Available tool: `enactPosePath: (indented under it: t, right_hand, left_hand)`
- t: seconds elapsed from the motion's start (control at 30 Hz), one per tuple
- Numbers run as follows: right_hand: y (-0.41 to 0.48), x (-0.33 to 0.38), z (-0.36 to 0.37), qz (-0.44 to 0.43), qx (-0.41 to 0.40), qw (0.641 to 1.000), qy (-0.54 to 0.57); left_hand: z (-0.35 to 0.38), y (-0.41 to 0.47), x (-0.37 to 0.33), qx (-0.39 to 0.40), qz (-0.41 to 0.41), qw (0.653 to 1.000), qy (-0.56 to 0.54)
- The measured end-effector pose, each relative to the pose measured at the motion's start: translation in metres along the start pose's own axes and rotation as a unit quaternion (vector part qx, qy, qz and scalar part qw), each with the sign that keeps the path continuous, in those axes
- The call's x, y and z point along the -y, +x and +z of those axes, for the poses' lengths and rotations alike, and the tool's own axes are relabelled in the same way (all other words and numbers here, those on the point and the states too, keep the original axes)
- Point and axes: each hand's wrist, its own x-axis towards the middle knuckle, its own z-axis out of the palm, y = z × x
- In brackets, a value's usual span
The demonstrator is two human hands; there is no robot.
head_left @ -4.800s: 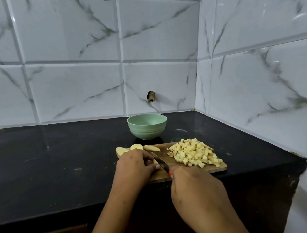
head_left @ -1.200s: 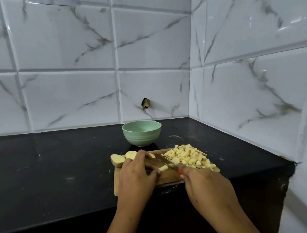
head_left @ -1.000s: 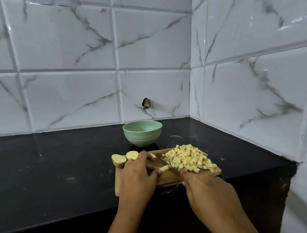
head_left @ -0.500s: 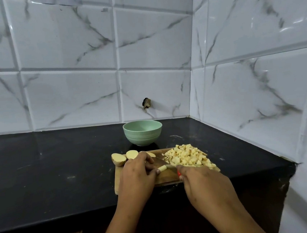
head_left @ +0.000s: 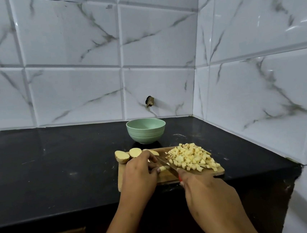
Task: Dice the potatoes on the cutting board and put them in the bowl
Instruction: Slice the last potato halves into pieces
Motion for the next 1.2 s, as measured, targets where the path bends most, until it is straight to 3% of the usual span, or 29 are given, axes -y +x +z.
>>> enactPosePath:
  t: [0.43,0.67,0.83,1.03,1.2]
  right_hand:
    - [-0.003,0.008,0.000,-0.020,0.026,0.999,-0.012]
    - [-0.002,0.004,-0.007,-0.015,-0.008,1.000,0.000]
    - [-0.001,0.009,-0.001,-0.021,0.021,0.999,-0.013]
    - [-0.001,0.006,-0.010,-0.023,-0.016,1.000,0.015]
    - [-0.007,0.007,-0.010,-0.014,0.041,0.999,0.002]
  left_hand:
    - [-0.001,-0.001,0.001,-0.001,-0.012,0.999,-0.039]
    - [-0.002,-0.001,0.001,0.008,-0.009,0.999,-0.040]
    - [-0.003,0.000,0.003,0.009,-0.019,0.999,-0.035]
    - [-0.002,0.000,0.003,0.002,-0.028,0.999,-0.037]
    - [-0.001,0.001,0.003,-0.006,-0.031,0.999,-0.035]
